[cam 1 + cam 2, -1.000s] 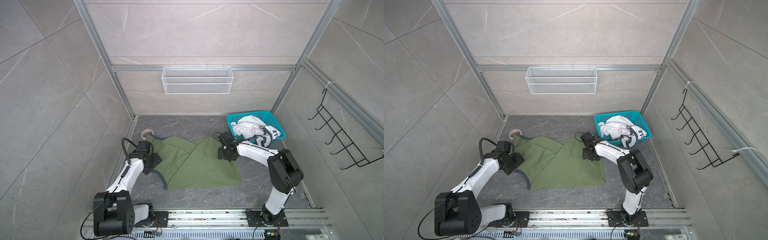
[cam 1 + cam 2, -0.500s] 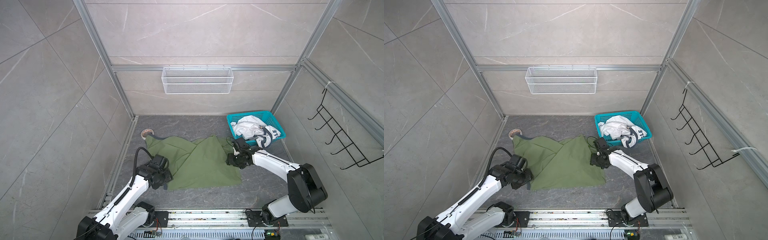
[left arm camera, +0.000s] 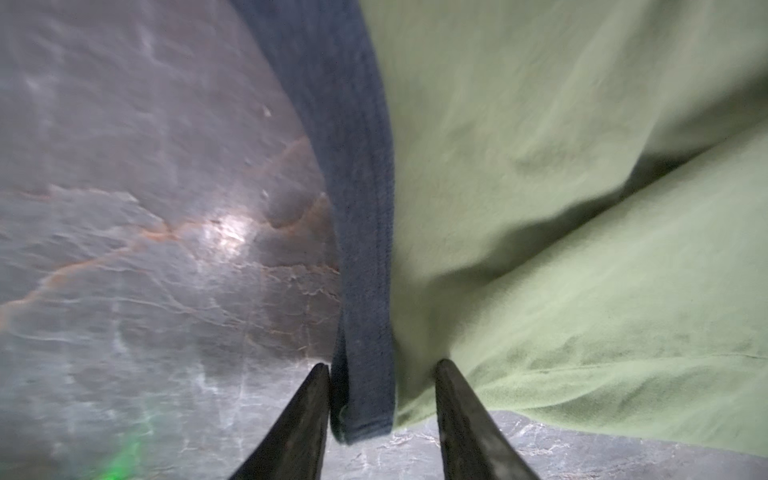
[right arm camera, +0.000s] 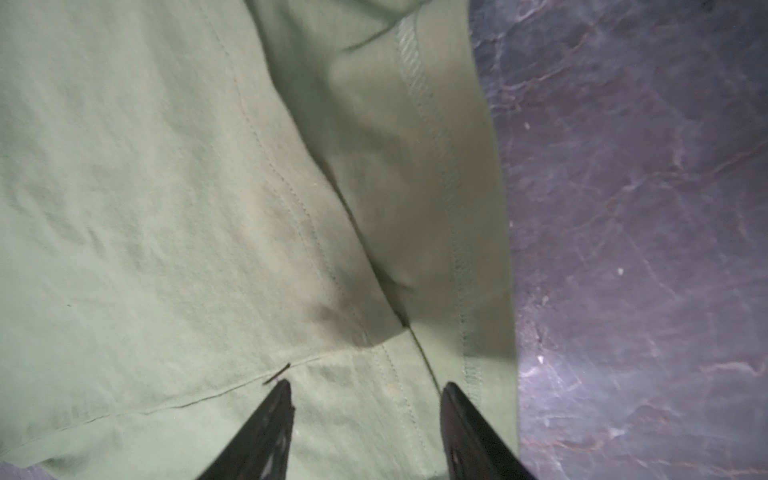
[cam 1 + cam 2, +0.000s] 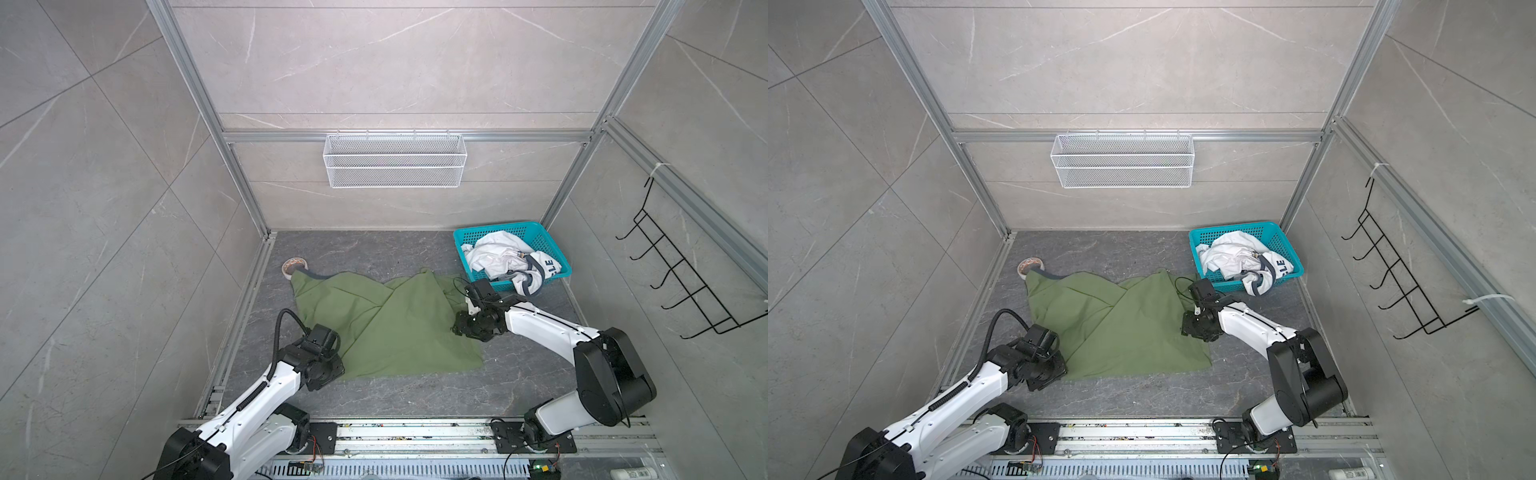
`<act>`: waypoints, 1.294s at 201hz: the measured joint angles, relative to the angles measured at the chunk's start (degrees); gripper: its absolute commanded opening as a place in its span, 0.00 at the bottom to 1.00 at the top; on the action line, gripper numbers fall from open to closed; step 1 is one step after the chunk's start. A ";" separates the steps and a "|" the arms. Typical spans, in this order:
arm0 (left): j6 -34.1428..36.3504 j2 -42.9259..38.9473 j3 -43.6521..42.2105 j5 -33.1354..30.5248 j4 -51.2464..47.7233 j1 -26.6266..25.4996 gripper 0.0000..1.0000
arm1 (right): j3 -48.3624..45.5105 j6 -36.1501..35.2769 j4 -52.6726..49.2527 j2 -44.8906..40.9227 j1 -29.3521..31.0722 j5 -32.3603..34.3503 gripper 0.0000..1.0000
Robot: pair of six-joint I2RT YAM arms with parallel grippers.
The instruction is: Fold and stack the tank tops
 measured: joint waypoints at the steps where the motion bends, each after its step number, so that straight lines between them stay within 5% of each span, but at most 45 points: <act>1: 0.00 0.02 -0.02 0.02 0.00 0.00 0.38 | 0.00 -0.02 0.02 0.00 0.00 -0.02 0.58; 107: 1.79 0.74 3.37 -0.52 -0.85 0.00 0.21 | -1.03 -0.90 1.07 0.00 0.00 -0.09 0.55; 260: 2.19 0.96 3.37 -1.31 -1.36 0.00 0.17 | 0.72 -3.87 2.69 6.21 0.00 1.38 0.14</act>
